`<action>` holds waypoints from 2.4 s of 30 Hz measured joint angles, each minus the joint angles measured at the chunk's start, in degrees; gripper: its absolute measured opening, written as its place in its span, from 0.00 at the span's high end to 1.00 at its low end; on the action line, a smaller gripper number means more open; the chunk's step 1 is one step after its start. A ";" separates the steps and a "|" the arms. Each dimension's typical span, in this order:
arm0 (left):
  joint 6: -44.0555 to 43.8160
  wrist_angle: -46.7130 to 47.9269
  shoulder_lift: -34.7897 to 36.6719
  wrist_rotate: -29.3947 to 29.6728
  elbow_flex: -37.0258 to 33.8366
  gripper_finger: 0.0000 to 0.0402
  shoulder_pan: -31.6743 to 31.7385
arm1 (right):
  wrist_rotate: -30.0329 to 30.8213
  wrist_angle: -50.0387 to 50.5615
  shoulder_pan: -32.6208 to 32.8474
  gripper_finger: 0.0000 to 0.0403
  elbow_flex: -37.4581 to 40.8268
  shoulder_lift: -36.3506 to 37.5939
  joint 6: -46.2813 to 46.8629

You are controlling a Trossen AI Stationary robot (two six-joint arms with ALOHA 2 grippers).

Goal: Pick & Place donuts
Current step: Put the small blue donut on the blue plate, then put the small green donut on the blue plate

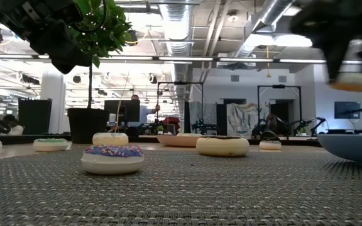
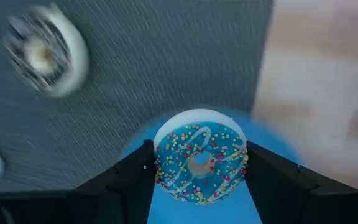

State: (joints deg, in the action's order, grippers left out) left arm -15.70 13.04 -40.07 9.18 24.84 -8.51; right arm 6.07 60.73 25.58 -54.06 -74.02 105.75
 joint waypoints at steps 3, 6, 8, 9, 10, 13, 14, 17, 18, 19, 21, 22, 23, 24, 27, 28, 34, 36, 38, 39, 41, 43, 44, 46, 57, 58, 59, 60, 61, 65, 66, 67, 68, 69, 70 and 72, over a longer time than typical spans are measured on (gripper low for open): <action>0.03 0.00 0.00 -0.83 0.02 1.00 0.01 | -0.35 -2.09 8.49 0.46 0.02 -5.02 12.13; 0.04 0.00 0.00 -1.40 0.00 1.00 0.02 | -0.58 -6.99 14.52 0.46 0.02 -9.93 20.62; 0.04 0.00 0.00 -1.41 0.00 1.00 0.02 | -1.31 -10.29 16.96 0.46 0.00 -13.05 23.40; 0.04 0.00 0.00 -1.39 0.00 1.00 0.02 | -2.28 -11.62 17.71 0.46 0.00 -14.49 24.22; 0.13 0.02 -0.02 -1.40 0.02 1.00 0.02 | -3.45 -12.93 18.17 0.46 0.00 -16.00 24.60; 0.28 0.00 0.00 -1.39 0.01 1.00 0.02 | -5.87 -16.73 19.02 0.46 -0.03 -19.42 24.83; 0.30 0.00 0.00 -1.39 0.00 1.00 0.02 | -5.96 -17.92 19.07 0.46 -0.07 -20.17 24.87; 0.87 0.00 0.00 -1.39 0.00 1.00 0.02 | -6.03 -19.91 19.07 0.46 -0.09 -21.58 25.25; 0.93 0.00 0.00 -1.38 0.01 1.00 0.04 | -6.03 -20.19 19.07 0.46 -0.09 -21.78 25.21; 0.97 -0.02 -0.02 -1.39 0.02 1.00 0.04 | -6.14 -20.07 19.07 0.46 -0.09 -21.77 25.05; 0.98 0.00 -0.01 -1.37 0.02 1.00 0.04 | -6.10 -20.22 19.06 0.46 -0.11 -21.66 24.97; 0.99 -0.02 -0.01 -1.38 0.01 1.00 0.04 | -6.10 -20.15 19.07 0.46 -0.11 -21.64 24.94; 1.00 -0.02 -0.01 -1.38 0.02 1.00 0.04 | -6.12 -20.05 19.07 0.46 -0.09 -21.47 24.94; 0.99 -0.02 0.00 -1.37 0.02 1.00 0.04 | -6.12 -20.02 19.09 0.45 -0.11 -21.25 24.94; 1.00 -0.02 -0.02 -1.37 0.02 1.00 0.04 | -6.26 -20.08 19.07 0.42 -0.11 -21.22 24.94; 1.00 -0.02 0.00 -1.37 0.02 1.00 0.04 | -6.54 -20.11 19.07 0.41 -0.11 -21.22 24.94; 0.98 -0.02 0.00 -2.50 0.02 1.00 0.04 | -7.52 -20.08 19.09 0.36 -0.11 -21.22 24.92; 0.98 -0.02 -0.02 -3.61 0.02 1.00 0.04 | -7.52 -20.08 19.02 0.35 -0.11 -21.22 24.92; 0.98 -0.02 -0.01 -3.93 0.02 1.00 0.02 | -7.52 -20.13 19.02 0.35 -0.11 -21.22 24.90; 0.98 -0.02 0.00 -3.91 0.02 1.00 0.04 | -7.52 -20.12 19.02 0.35 -0.11 -21.03 24.90; 0.98 -0.02 -0.02 -3.90 0.02 1.00 0.04 | -7.28 -19.41 19.04 0.35 -0.09 -19.57 24.86; 0.98 -0.03 0.00 -4.17 0.02 1.00 0.04 | -6.43 -18.35 19.11 0.35 -0.11 -17.59 25.13; 0.98 -0.16 0.00 -4.92 0.02 1.00 0.04 | -5.63 -16.96 19.39 0.35 -0.10 -16.34 25.49; 0.98 -0.48 -0.02 -7.25 0.02 1.00 0.04 | -4.10 -14.98 19.68 0.35 -0.11 -13.61 25.64; 0.98 -0.41 -0.18 -8.38 0.02 1.00 0.04 | -1.13 -5.07 19.68 0.35 -0.11 -3.82 24.45; 0.80 -0.26 -0.21 -8.15 0.02 1.00 0.04 | -1.02 -4.65 19.68 0.35 -0.11 -3.67 24.44; 0.29 -0.22 -0.33 -7.53 0.02 1.00 0.04 | -0.79 -4.07 19.68 0.35 -0.11 -3.57 24.40; -0.33 -0.28 -0.45 -6.84 0.04 1.00 0.02 | -0.37 -3.60 19.68 0.35 -0.11 -3.52 24.33; -1.21 -0.06 -0.46 -5.89 0.04 1.00 0.02 | 0.15 -3.60 19.68 0.35 -0.11 -3.52 24.31; -3.04 0.04 -0.46 -3.34 0.04 0.96 0.25 | 1.69 -3.65 19.68 0.35 -0.11 -3.52 24.25; -3.04 0.05 -0.46 -3.34 0.04 0.93 0.43 | 1.69 -3.67 19.68 0.35 -0.11 -3.52 24.25; -3.07 0.07 -0.46 -3.34 0.04 0.90 0.59 | 1.68 -3.67 19.68 0.35 -0.10 -3.52 24.25; -3.38 0.18 -0.46 -3.34 0.04 0.87 0.79 | 1.69 -3.67 19.68 0.35 -0.10 -3.52 24.25; -3.67 0.39 -0.46 -3.30 0.04 0.83 1.06 | 1.70 -3.67 19.66 0.35 -0.09 -3.52 24.25; -3.92 0.57 -0.46 -2.92 0.04 0.78 1.34 | 1.70 -3.67 19.59 0.35 -0.10 -3.52 24.21; -4.05 0.56 -0.46 -1.57 0.04 0.70 1.72 | 1.70 -3.67 19.14 0.35 -0.10 -3.52 23.64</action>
State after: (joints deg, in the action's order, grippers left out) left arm -19.75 13.60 -40.53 7.62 24.88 -6.79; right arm 7.77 57.06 44.71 -54.16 -77.54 129.39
